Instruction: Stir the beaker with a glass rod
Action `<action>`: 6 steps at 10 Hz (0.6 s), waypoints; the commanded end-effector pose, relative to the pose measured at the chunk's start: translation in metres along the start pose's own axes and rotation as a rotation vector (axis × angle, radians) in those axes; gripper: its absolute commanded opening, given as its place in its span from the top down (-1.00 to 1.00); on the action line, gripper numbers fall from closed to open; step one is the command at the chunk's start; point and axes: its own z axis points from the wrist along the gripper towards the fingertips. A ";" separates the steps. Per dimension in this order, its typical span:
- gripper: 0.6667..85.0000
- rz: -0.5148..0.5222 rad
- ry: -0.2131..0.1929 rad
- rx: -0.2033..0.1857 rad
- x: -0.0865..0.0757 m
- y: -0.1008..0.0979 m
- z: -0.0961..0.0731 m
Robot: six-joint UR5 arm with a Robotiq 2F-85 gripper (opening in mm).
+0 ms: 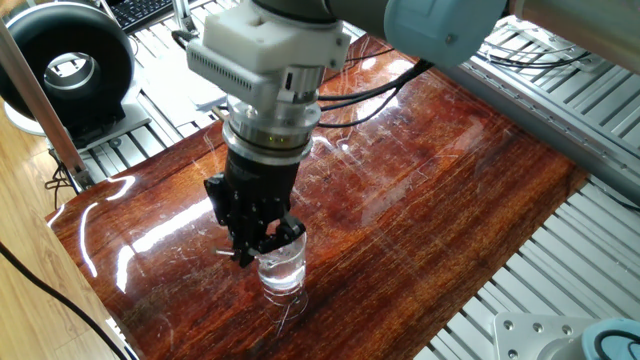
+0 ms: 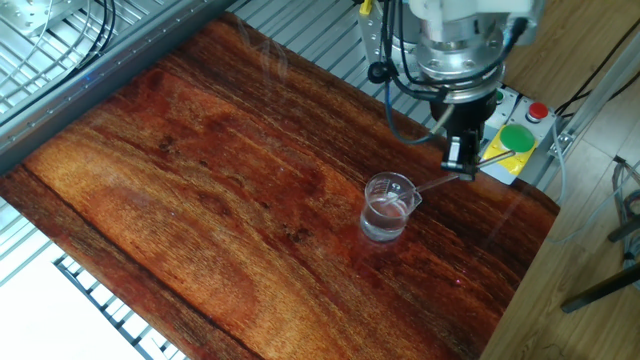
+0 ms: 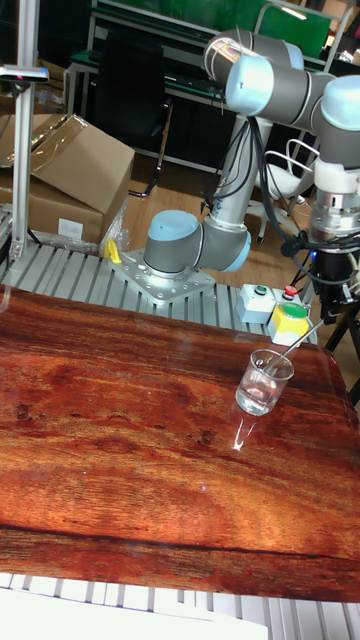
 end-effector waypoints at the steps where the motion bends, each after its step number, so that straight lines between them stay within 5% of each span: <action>1: 0.99 0.093 -0.030 0.017 -0.003 -0.009 -0.007; 6: 0.99 0.194 -0.042 0.027 -0.006 -0.018 -0.008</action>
